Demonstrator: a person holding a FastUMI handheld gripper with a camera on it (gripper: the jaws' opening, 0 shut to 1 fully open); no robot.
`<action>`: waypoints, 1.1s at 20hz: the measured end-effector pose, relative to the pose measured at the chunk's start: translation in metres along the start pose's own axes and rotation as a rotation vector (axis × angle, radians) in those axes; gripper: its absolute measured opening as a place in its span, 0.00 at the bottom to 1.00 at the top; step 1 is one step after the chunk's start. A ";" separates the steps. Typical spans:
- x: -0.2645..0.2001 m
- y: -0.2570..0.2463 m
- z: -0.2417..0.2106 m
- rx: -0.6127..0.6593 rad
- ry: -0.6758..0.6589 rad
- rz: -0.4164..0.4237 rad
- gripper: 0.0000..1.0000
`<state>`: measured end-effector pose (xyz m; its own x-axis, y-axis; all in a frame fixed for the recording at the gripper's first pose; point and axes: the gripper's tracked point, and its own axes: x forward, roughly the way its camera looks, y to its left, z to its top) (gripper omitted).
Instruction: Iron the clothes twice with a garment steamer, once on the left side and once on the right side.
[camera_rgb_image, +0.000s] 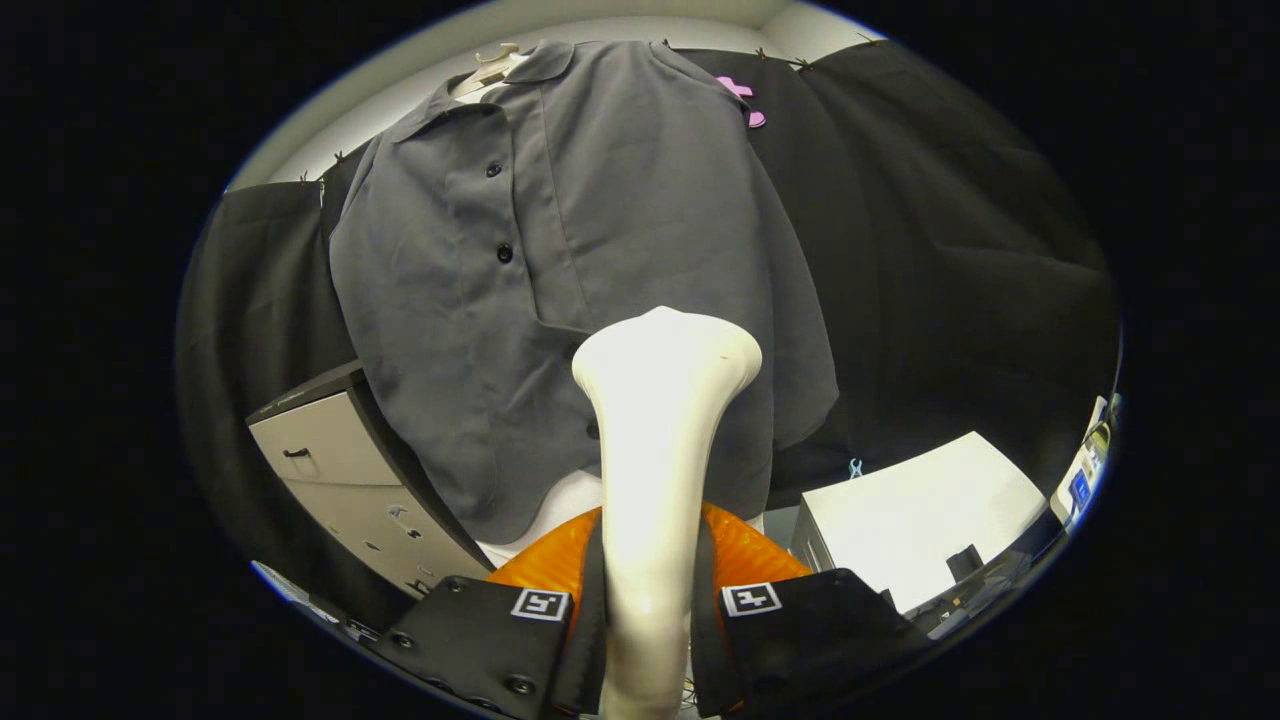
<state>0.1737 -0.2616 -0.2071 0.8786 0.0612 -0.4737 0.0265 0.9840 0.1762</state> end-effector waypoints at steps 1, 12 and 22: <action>-0.001 0.001 0.000 -0.002 -0.001 0.000 0.41; -0.059 0.045 0.039 -0.039 -0.116 0.028 0.42; -0.130 0.105 0.076 -0.082 -0.247 0.066 0.41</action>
<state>0.0981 -0.1791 -0.0615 0.9670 0.0926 -0.2372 -0.0643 0.9902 0.1243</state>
